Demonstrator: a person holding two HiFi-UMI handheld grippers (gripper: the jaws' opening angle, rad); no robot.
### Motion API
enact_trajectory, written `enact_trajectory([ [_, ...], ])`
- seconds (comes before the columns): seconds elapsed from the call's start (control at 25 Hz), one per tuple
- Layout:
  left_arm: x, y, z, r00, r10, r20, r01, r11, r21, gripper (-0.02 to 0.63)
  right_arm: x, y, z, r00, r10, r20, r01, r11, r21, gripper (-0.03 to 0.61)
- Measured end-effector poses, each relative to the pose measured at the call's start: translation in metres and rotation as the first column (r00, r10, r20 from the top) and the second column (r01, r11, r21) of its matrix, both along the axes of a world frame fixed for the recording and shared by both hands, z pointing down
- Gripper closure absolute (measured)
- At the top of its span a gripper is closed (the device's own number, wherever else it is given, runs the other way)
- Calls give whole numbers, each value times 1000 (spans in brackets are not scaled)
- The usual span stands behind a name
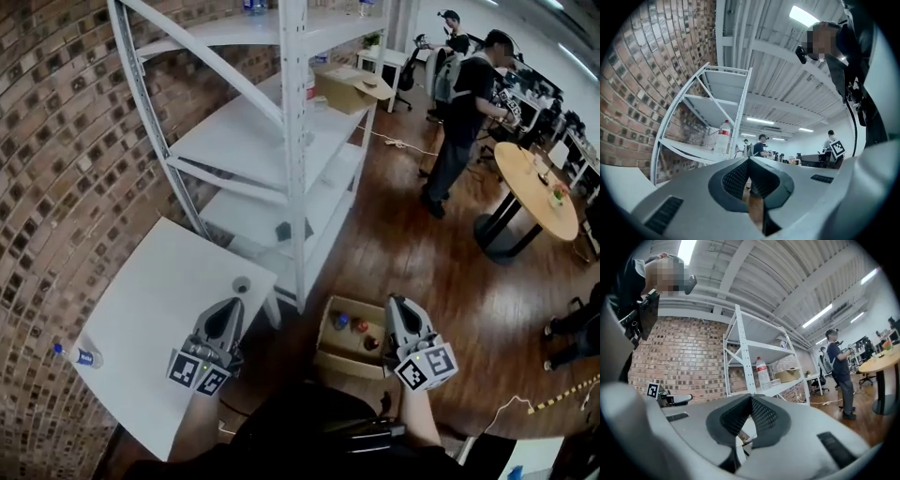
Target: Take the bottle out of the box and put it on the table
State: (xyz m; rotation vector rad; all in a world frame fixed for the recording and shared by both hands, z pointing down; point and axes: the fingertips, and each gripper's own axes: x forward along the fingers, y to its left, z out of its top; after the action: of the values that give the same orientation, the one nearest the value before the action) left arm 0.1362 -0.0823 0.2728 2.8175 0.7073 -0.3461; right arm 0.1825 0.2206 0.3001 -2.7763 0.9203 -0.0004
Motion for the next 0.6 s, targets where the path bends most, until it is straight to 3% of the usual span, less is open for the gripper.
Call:
enact_trajectory([
  [0.32,-7,25,15,990,139,24,-139,990,-31,617,-70,39,6,985,173,19,-172,984,-39,575],
  [0.6,-22,50,37,969,241,59,-239,970,-34,617,-132,71,24,946,320,59,-317,947,-55,575],
])
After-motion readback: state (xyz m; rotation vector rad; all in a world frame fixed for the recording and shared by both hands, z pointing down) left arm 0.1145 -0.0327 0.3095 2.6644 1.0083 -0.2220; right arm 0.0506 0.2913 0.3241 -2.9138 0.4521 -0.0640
